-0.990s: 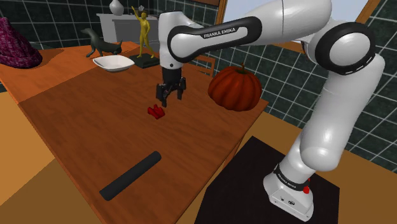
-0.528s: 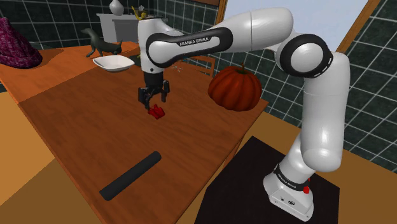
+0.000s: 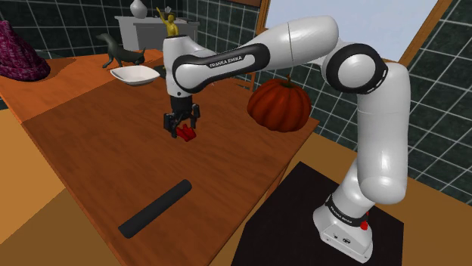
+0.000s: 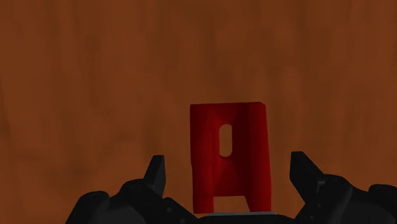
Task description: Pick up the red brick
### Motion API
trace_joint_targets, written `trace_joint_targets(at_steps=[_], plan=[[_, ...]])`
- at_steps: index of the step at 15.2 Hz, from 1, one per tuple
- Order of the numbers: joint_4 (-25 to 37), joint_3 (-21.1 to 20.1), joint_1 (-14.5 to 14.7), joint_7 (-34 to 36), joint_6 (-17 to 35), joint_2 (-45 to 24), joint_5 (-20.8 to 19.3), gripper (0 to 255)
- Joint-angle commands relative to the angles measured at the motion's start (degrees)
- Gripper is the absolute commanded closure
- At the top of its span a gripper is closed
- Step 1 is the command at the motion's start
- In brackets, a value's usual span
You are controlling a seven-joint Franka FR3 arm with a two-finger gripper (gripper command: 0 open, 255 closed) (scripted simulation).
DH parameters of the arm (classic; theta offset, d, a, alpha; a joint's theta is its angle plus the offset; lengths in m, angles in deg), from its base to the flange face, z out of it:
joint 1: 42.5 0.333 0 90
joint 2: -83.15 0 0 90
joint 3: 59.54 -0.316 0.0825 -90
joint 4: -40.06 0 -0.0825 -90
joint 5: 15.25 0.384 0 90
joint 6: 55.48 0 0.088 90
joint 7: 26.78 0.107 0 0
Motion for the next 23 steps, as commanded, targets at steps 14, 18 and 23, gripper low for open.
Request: trace_joint_targets(at_steps=[14, 18, 23], plan=[[1.8, -0.1, 0.0, -0.1, -2.5, 0.8, 0.2, 255], [3.8, -0.3, 0.0, -0.2, -5.2, 1.5, 0.5, 255], [6.8, -0.4, 0.1, -0.2, -8.8, 2.1, 0.7, 255]])
